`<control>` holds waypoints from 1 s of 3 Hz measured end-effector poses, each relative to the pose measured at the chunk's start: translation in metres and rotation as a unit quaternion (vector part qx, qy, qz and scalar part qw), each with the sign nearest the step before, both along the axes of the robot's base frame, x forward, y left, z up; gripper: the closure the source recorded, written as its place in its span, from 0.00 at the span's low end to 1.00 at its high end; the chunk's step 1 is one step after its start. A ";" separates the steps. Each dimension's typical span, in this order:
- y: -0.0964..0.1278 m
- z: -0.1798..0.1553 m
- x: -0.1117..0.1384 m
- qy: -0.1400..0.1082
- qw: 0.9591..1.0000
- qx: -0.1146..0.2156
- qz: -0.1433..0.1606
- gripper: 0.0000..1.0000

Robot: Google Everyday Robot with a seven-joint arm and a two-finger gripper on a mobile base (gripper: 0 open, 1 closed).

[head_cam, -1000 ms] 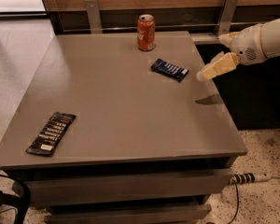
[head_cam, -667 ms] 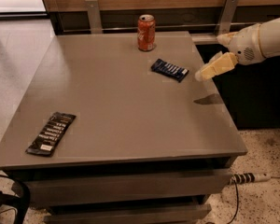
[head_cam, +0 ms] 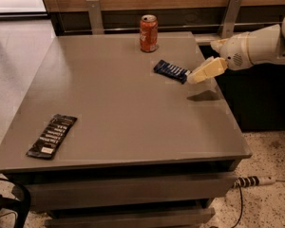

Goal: Move rxbar blueberry near rxbar chocolate

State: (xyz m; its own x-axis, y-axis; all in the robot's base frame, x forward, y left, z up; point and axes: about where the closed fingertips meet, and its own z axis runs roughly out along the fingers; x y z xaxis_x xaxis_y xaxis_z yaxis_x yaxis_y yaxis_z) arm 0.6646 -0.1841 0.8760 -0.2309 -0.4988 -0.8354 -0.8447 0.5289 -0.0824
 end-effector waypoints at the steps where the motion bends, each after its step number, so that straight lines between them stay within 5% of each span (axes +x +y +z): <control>1: 0.019 -0.017 0.013 -0.002 1.000 0.017 0.009 0.00; 3: 0.059 -0.049 0.034 -0.015 0.999 0.028 0.017 0.00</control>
Offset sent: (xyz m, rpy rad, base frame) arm 0.0329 0.0563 -0.0486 0.0772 -0.0356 0.0488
